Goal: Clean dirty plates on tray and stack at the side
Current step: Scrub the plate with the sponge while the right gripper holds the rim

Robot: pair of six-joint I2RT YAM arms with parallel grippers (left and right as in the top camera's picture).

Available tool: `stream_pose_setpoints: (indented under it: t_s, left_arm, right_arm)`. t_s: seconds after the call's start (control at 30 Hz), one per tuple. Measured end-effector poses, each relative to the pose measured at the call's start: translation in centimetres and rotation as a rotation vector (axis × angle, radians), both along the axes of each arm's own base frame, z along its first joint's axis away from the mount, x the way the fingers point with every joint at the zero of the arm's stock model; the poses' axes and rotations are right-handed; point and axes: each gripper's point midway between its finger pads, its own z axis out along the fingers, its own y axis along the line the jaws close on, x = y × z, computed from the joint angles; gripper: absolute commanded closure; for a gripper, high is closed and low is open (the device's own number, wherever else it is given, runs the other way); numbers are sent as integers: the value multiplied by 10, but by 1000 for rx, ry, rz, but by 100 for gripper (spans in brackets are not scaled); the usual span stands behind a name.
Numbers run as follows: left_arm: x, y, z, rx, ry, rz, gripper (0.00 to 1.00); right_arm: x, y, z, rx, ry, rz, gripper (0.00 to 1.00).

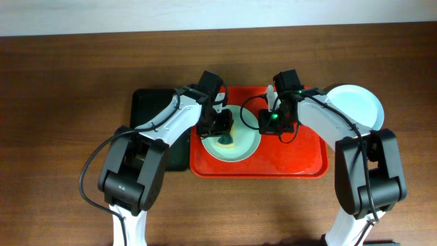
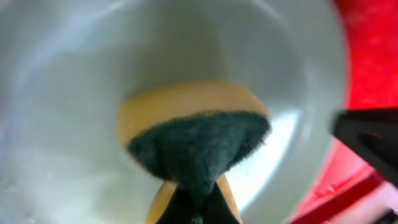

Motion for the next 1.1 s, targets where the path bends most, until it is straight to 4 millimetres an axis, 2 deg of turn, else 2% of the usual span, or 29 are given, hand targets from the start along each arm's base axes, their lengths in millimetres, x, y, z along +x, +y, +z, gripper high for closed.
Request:
stream_pose_setpoints:
  t_s: [0.03, 0.13, 0.2, 0.27, 0.3, 0.33, 0.4, 0.47, 0.93, 1.0, 1.1]
  left_arm:
    - [0, -1, 5, -7, -9, -1, 100]
    - [6, 3, 39, -16, -81, 9, 100]
    - [10, 11, 71, 7, -155, 26, 100]
    - [12, 20, 94, 34, -211, 44, 100]
    - [12, 23, 98, 51, -222, 50, 100]
    - [12, 26, 99, 64, -222, 53, 100]
    - [10, 34, 93, 111, -212, 59, 100]
    - [11, 38, 91, 136, -220, 64, 100]
    - [15, 44, 90, 171, -240, 68, 100]
    - [15, 44, 90, 171, -240, 68, 100]
    - [15, 44, 90, 171, -240, 68, 100]
  right_arm:
    - [0, 0, 0, 0, 0, 0, 96]
    - [0, 0, 0, 0, 0, 1, 96]
    - [0, 0, 0, 0, 0, 0, 96]
    - [0, 0, 0, 1, 0, 1, 90]
    - [0, 0, 0, 1, 0, 2, 81]
    - [0, 0, 0, 1, 0, 1, 72]
    - [0, 1, 0, 4, 0, 3, 62]
    - [0, 1, 0, 7, 1, 3, 61]
    - [0, 1, 0, 7, 1, 2, 59]
    - [0, 1, 1, 7, 1, 2, 66]
    - [0, 1, 0, 8, 3, 0, 71]
